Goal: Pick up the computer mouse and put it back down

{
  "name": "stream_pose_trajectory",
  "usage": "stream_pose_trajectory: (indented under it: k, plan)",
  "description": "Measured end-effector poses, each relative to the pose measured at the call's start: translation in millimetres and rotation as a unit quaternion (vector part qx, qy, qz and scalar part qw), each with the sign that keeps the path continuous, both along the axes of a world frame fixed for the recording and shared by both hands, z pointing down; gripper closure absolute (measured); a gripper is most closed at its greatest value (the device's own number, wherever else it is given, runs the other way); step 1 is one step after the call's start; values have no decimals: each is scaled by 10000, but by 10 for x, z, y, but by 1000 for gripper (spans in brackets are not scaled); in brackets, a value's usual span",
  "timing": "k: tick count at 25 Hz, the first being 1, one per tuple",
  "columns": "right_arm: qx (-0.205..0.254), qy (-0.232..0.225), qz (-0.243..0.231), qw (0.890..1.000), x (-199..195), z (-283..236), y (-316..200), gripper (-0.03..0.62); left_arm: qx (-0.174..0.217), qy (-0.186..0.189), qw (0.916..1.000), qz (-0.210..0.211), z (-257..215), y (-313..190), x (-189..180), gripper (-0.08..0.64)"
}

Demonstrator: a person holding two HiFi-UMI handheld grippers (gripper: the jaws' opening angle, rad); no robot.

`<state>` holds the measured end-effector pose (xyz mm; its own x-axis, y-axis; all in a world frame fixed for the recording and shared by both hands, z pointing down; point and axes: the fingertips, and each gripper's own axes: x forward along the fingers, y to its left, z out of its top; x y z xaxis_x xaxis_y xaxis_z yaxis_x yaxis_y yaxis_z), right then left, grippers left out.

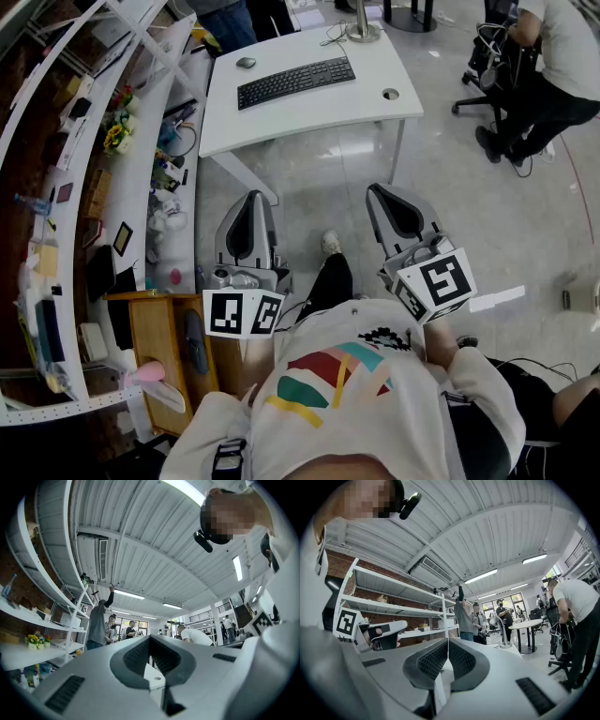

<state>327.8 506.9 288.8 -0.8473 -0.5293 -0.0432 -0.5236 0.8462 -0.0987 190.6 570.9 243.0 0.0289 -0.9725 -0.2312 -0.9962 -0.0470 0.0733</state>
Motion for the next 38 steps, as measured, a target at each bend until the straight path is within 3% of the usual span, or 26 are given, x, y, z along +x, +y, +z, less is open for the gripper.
stream_pose_trajectory:
  k: [6,9,12,15,17,20,27,33,38]
  plan:
    - [16,-206,248,9995,-185,73,-793,580,222,-29,9995,237,96,-713,-315,514]
    - [301,286,394,9984,-508,195,-1267,580,140,81,9996,238,321,-1219,-670,514]
    - [513,637,327,9961,-1065,213,-1877,580,285,481,9978,367,354,-1845,-1146,514]
    - [482,643,133,9967,-1804,95,-2544,580,394,370,9976,434,172,-2594,-1720,514]
    - [440,796,71,9958,-2322,45,-2909,580,337,227,9980,487,97,-2995,-2113,514]
    - [377,905,-10,9952,-2958,-92,-3292,580,206,329,9977,547,57,-3429,-2667,514]
    - [-111,1020,-15,9947,-3992,-122,-4592,580,-100,565,9971,504,14,-4784,-3752,514]
    - [-534,1313,-138,9898,-4193,160,-5231,580,-610,646,9952,421,327,-5508,-3975,514]
    - [-868,1406,-312,9858,-4195,362,-5576,580,-882,677,9938,49,500,-5733,-4086,514]
